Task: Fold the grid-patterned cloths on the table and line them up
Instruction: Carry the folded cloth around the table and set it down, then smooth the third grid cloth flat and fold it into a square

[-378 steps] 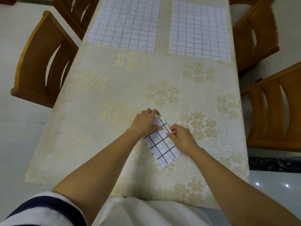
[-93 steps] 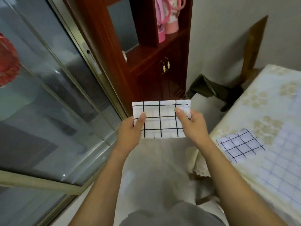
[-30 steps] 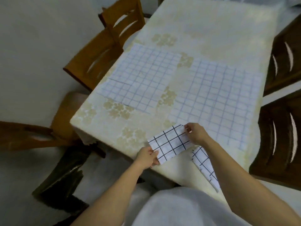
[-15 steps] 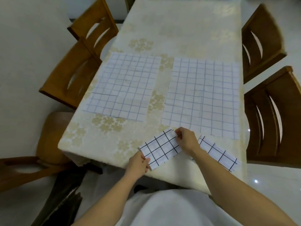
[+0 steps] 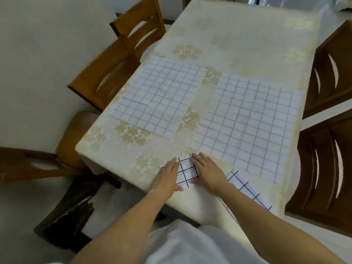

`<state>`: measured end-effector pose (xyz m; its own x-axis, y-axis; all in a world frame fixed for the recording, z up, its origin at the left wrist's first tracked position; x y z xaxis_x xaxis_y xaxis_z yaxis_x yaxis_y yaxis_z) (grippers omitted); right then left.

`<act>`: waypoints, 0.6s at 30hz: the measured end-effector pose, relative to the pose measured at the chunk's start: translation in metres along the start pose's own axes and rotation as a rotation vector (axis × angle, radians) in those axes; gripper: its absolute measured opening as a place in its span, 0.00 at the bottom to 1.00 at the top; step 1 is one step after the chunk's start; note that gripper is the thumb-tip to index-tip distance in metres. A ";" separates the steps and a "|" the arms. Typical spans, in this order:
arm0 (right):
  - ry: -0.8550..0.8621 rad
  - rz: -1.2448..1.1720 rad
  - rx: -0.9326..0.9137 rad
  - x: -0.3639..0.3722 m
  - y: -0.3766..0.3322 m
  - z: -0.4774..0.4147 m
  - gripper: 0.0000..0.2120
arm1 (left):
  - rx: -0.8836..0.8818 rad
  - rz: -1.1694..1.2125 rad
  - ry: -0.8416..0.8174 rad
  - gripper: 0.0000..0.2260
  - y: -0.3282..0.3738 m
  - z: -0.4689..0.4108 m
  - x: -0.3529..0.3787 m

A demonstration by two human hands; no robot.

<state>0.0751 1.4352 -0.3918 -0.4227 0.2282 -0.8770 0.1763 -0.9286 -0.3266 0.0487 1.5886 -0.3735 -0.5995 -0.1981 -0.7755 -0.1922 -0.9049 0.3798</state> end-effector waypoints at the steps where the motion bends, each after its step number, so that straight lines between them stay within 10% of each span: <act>1: -0.002 -0.015 -0.001 -0.002 0.002 0.000 0.45 | -0.028 0.018 -0.004 0.46 -0.001 0.002 0.000; 10: -0.051 -0.044 0.017 -0.012 -0.004 -0.001 0.51 | -0.142 -0.134 -0.007 0.51 0.001 0.006 -0.008; 18: 0.307 -0.254 0.188 -0.090 -0.013 0.051 0.21 | 0.099 -0.015 0.398 0.20 0.027 0.042 -0.062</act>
<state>0.0653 1.4115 -0.2910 -0.1428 0.5060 -0.8506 -0.0761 -0.8625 -0.5003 0.0476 1.5920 -0.2940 -0.2520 -0.3336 -0.9084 -0.2841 -0.8718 0.3990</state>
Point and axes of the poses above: each hand's wrist, its own z-axis away from the middle knuckle, its own x-axis out of the palm, y = z × x, the point moved 7 cm from there along -z, towards the middle knuckle, and after that the axes turned 12 degrees about x, right-handed, at the moved point
